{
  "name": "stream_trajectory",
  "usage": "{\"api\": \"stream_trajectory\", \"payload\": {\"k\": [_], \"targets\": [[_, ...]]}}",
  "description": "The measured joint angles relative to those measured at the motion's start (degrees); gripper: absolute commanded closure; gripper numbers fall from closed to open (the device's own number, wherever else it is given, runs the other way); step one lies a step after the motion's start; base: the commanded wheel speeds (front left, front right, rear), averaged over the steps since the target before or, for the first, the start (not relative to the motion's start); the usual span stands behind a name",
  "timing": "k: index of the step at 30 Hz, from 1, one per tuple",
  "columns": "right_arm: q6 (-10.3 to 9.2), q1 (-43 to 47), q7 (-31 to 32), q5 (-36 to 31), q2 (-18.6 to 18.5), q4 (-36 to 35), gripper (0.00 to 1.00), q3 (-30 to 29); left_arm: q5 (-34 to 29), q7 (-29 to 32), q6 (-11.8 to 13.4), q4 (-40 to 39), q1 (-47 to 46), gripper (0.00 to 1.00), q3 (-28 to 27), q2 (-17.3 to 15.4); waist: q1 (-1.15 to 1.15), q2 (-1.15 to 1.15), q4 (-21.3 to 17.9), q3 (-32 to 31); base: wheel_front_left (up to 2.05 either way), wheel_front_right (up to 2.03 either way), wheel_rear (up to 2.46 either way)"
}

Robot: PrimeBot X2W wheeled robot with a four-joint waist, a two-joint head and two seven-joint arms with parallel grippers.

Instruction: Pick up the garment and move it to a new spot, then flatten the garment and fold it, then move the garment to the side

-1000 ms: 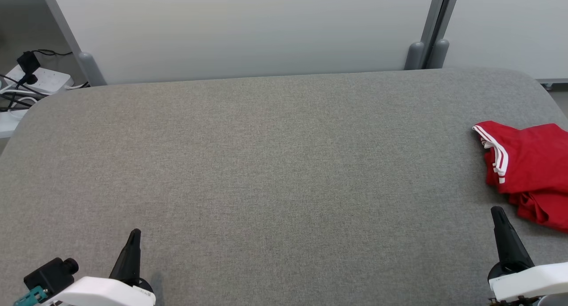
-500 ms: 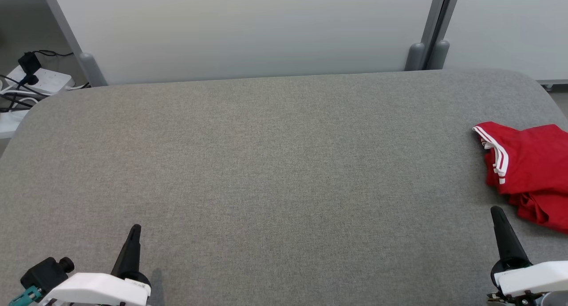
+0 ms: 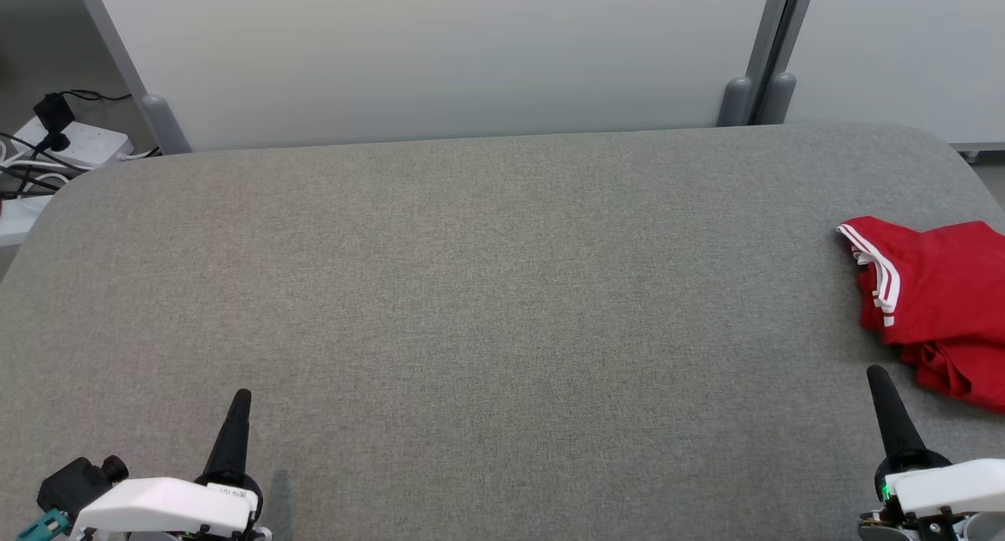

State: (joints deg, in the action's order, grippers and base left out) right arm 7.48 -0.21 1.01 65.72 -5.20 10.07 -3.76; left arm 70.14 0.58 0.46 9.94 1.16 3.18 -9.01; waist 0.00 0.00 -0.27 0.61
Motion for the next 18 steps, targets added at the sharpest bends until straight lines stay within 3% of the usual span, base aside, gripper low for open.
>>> {"api": "stream_trajectory", "payload": {"k": [18], "targets": [[-0.09, -1.4, 1.6, 10.8, 1.0, 2.0, 1.00, -1.3, 9.0, 2.2, -3.0, 2.0, -1.9, 1.00, -2.7, 2.6, 0.00, 0.00, 0.1, -0.2, 0.00, 0.00, 0.00]]}}
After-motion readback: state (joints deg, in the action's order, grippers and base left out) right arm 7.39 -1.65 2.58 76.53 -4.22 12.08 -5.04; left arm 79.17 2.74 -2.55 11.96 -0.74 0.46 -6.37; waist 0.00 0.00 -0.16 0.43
